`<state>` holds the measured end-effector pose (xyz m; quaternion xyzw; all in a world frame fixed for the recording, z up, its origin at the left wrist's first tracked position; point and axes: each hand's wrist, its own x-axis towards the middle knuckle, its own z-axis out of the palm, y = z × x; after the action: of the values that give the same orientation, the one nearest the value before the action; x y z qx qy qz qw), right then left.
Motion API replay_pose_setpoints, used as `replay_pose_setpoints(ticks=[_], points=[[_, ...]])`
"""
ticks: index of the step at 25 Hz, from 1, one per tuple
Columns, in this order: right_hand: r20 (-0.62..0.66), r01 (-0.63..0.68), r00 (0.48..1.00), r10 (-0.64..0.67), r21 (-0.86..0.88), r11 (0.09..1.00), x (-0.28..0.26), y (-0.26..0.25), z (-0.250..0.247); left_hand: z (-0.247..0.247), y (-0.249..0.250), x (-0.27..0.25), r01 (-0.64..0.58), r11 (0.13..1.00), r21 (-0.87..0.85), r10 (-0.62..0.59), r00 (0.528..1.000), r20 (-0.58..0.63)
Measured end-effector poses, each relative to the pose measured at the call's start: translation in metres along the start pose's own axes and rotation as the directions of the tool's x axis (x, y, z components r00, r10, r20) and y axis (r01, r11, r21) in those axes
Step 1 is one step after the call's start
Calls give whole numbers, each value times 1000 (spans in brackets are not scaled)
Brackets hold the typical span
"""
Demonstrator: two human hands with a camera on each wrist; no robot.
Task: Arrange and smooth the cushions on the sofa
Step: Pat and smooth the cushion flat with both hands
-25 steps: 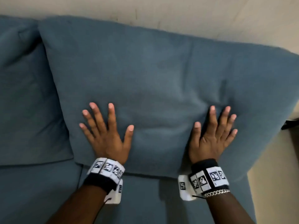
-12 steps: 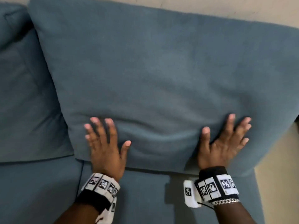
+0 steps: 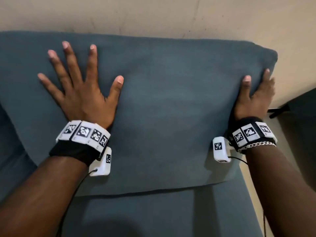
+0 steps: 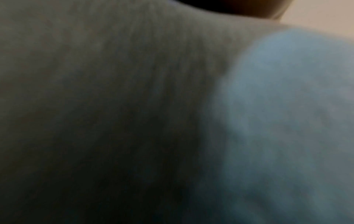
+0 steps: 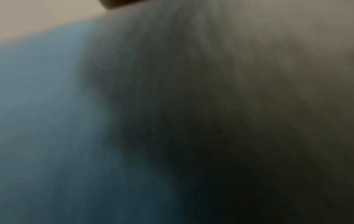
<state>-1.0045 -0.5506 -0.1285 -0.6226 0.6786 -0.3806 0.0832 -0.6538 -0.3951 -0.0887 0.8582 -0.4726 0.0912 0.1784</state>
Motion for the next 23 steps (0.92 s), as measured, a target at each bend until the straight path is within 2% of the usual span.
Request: replay_pose_setpoints(ticks=[1, 2, 3, 4, 5, 6, 7, 8, 9, 10, 11, 12, 13, 14, 15, 16, 17, 18, 19, 21, 22, 23], points=[[-27, -50, 998, 51, 55, 997, -7, 1, 1, 4, 12, -12, 11, 1000, -1, -11, 999, -34], [-46, -28, 999, 30, 41, 999, -24, 0, 7, 12, 28, -33, -56, 998, 20, 56, 998, -37], [-34, 34, 999, -34, -12, 999, -49, -2, 15, 23, 45, -61, -195, 980, 33, 195, 981, 4], [10, 150, 989, -149, -67, 986, -83, -6, 23, 37, 60, -93, -352, 936, 19, 351, 934, 64], [96, 281, 957, -272, -104, 954, -123, -10, 30, 53, 68, -125, -482, 876, -2, 479, 871, 109], [191, 408, 904, -383, -112, 906, -168, -9, 36, 70, 68, -156, -576, 818, -9, 571, 809, 137], [282, 519, 834, -474, -111, 848, -208, 0, 42, 86, 61, -182, -629, 778, 9, 621, 770, 150], [337, 602, 772, -539, -118, 790, -235, 14, 44, 97, 50, -200, -646, 763, 29, 633, 756, 165], [367, 646, 739, -565, -146, 750, -247, 33, 44, 104, 35, -210, -635, 771, 39, 620, 764, 180], [362, 645, 746, -559, -182, 742, -249, 52, 42, 108, 19, -214, -590, 806, 45, 574, 798, 186], [333, 578, 802, -495, -226, 784, -245, 68, 39, 107, 2, -213, -511, 857, 64, 493, 851, 182], [272, 444, 886, -376, -264, 856, -241, 82, 35, 103, -16, -210, -420, 903, 86, 404, 901, 158], [199, 267, 955, -219, -260, 928, -235, 89, 30, 99, -29, -204, -324, 941, 93, 312, 942, 124], [126, 78, 991, -53, -203, 976, -234, 92, 28, 96, -36, -202, -229, 970, 80, 221, 971, 94], [73, -68, 994, 78, -126, 990, -236, 89, 31, 95, -35, -204, -145, 987, 65, 141, 988, 61], [55, -151, 986, 154, -63, 987, -245, 80, 39, 96, -29, -211, -97, 995, 34, 95, 994, 45], [76, -143, 986, 146, -41, 989, -260, 67, 46, 101, -19, -224, -114, 994, 1, 113, 992, 60], [125, -39, 991, 47, -66, 997, -282, 55, 56, 112, -8, -242, -210, 978, -14, 211, 973, 94], [207, 146, 971, -120, -113, 983, -308, 48, 63, 124, 0, -263, -352, 936, 0, 349, 929, 124], [371, 456, 848, -378, -146, 878, -355, 54, 66, 146, -10, -289, -585, 809, 64, 568, 804, 176], [398, 530, 810, -431, -181, 828, -360, 71, 65, 151, -25, -285, -620, 779, 99, 599, 781, 176], [399, 547, 805, -439, -215, 809, -353, 88, 63, 151, -43, -276, -601, 788, 134, 579, 797, 171]])
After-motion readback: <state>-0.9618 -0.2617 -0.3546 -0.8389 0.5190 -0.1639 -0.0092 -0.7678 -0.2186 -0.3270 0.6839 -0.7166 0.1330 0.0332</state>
